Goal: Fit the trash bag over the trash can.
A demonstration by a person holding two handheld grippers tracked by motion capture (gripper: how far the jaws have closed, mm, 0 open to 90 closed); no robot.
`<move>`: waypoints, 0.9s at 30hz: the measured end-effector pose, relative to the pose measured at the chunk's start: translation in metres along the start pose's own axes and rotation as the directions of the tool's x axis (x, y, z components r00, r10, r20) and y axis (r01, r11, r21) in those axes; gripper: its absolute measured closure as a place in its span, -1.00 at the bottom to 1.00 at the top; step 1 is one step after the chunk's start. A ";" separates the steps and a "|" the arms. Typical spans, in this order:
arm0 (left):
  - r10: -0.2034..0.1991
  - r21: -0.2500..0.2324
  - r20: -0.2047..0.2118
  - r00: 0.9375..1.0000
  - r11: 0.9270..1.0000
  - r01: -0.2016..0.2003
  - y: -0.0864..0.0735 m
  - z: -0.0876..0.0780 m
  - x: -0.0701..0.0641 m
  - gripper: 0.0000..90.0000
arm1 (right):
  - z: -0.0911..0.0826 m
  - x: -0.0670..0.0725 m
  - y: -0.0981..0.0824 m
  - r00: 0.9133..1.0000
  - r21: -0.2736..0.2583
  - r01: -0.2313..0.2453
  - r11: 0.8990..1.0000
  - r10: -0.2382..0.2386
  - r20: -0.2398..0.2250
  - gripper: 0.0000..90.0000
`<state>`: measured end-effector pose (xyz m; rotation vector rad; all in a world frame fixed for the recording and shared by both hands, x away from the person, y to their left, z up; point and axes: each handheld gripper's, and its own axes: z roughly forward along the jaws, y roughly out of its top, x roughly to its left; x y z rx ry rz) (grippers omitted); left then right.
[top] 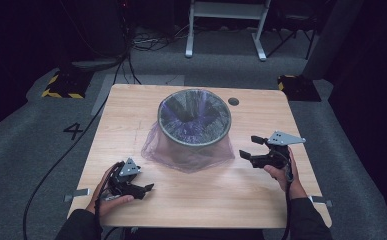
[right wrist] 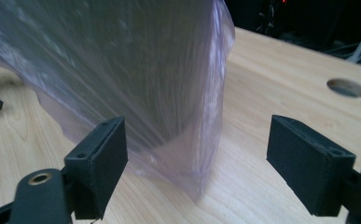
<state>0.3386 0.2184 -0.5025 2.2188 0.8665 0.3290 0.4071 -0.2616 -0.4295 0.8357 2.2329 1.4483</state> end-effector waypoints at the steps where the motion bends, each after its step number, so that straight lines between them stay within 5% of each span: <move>1: -0.003 -0.004 0.000 1.000 1.000 0.003 -0.001 0.000 0.000 -0.65 | -0.001 0.002 0.003 1.000 -0.007 0.011 1.000 -0.011 0.004 -0.54; 14: 0.009 -0.009 -0.014 1.000 1.000 -0.009 -0.002 0.000 -0.002 -0.67 | -0.007 0.020 0.055 0.990 -0.034 0.138 0.990 -0.136 0.045 -0.54; 27: 0.005 -0.009 -0.011 1.000 1.000 -0.006 -0.001 0.001 -0.002 -0.68 | 0.003 0.026 0.109 0.985 -0.056 0.171 0.984 -0.170 0.024 -0.54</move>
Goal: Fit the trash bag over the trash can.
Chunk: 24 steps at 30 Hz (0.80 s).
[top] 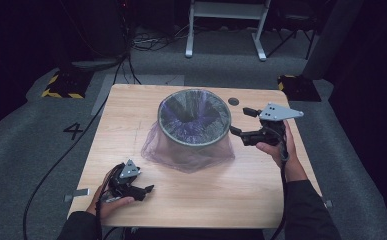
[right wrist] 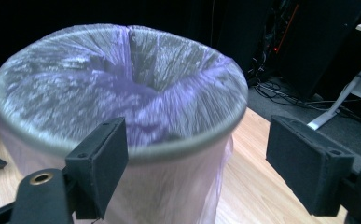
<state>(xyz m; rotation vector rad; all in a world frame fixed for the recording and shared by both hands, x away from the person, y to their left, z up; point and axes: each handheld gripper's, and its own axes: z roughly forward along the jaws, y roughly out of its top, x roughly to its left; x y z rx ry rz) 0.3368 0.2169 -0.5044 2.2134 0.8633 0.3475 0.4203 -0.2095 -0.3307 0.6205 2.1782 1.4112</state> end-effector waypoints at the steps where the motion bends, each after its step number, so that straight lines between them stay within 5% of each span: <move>1: 0.000 0.000 0.000 1.000 1.000 0.000 0.000 0.000 0.000 -0.68 | 0.003 0.000 0.002 1.000 -0.001 -0.002 1.000 0.002 -0.007 -0.54; 24: 0.003 0.001 0.005 1.000 1.000 -0.003 0.001 0.001 0.000 -0.68 | 0.077 0.009 0.035 0.992 0.134 0.030 0.990 -0.013 -0.126 -0.52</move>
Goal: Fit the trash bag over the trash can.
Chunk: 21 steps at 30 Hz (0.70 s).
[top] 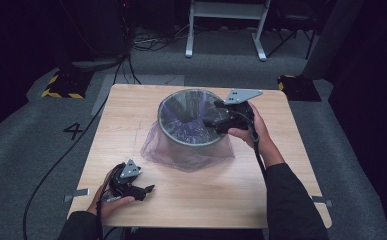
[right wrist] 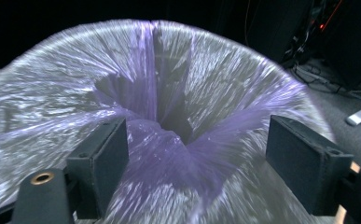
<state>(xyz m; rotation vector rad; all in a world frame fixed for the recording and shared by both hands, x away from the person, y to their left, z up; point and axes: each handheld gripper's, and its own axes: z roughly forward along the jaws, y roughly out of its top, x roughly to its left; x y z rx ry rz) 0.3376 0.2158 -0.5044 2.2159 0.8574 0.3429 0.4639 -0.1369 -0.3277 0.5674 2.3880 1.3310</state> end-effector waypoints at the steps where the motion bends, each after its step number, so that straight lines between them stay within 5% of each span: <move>1: 0.000 0.000 0.000 1.000 1.000 0.000 0.000 0.000 0.000 -0.68 | 0.003 0.000 0.000 1.000 0.006 -0.005 1.000 0.005 -0.005 -0.53; 8: 0.000 0.000 0.000 1.000 1.000 0.000 0.000 0.000 0.000 -0.68 | 0.010 -0.002 0.005 0.999 0.022 -0.045 0.999 0.046 -0.028 -0.51; 21: 0.002 0.000 0.000 1.000 1.000 -0.002 0.000 0.000 0.000 -0.68 | 0.025 0.009 0.014 1.000 0.189 -0.006 0.982 0.011 -0.025 -0.59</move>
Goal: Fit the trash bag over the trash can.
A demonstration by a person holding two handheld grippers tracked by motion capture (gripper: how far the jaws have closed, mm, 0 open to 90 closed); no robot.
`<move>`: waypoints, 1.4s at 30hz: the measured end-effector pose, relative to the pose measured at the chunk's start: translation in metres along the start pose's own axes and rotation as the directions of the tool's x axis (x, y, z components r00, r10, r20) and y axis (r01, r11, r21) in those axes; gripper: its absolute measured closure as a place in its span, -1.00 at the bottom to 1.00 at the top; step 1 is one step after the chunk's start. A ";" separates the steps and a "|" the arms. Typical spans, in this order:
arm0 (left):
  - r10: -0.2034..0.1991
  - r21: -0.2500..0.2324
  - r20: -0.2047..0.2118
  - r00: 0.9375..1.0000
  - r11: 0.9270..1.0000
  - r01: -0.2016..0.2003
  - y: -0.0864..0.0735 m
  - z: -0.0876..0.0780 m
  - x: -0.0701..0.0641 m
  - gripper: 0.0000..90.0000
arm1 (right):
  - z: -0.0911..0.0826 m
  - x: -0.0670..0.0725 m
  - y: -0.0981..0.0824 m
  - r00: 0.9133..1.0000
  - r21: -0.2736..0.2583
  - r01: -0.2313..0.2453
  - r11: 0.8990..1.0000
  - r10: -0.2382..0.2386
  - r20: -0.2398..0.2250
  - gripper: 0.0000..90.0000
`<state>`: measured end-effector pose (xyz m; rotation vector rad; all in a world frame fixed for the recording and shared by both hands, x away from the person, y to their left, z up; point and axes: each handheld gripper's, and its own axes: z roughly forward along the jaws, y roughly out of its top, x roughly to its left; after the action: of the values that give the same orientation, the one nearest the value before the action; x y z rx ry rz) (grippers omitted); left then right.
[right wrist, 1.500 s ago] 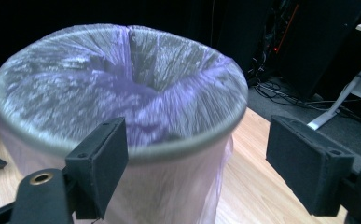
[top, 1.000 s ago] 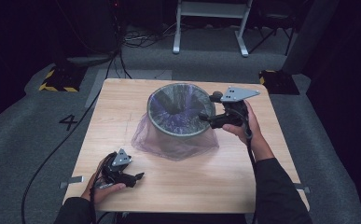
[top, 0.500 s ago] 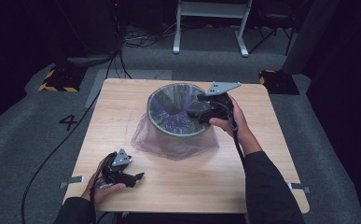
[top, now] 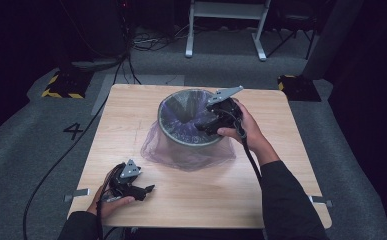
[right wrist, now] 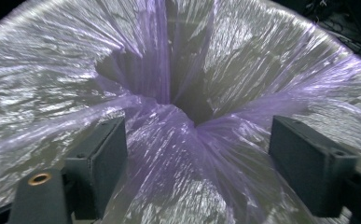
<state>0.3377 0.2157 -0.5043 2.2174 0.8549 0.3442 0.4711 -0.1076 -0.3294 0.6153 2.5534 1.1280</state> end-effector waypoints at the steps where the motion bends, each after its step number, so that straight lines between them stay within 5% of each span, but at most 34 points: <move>1: 0.000 0.000 0.000 1.000 1.000 0.000 0.000 0.000 0.000 -0.68 | 0.001 0.000 0.001 1.000 0.014 0.005 1.000 -0.005 0.002 -0.61; 11: 0.000 0.001 0.000 1.000 1.000 0.000 0.000 0.000 0.000 -0.68 | 0.010 0.005 0.008 0.995 0.151 0.067 0.986 -0.077 0.063 -0.55; 18: 0.000 0.001 0.000 1.000 1.000 0.000 0.000 0.000 0.000 -0.68 | 0.015 0.010 0.012 0.981 0.236 0.148 0.960 -0.172 0.085 -0.48; 28: 0.001 0.000 0.001 1.000 1.000 -0.001 0.000 0.000 0.000 -0.68 | 0.021 0.008 0.015 0.985 0.316 0.126 0.940 -0.157 0.072 -0.50; 32: 0.002 0.000 0.001 1.000 1.000 -0.002 0.000 0.000 0.000 -0.68 | 0.020 0.008 0.015 0.986 0.296 0.111 0.949 -0.142 0.086 -0.53; 42: 0.001 0.001 0.000 1.000 1.000 -0.001 0.000 0.000 0.000 -0.68 | 0.005 0.011 0.006 0.990 0.111 0.070 0.991 -0.083 0.115 -0.48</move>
<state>0.3378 0.2154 -0.5043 2.2187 0.8537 0.3444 0.4652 -0.0953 -0.3286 0.5855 2.5245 0.9062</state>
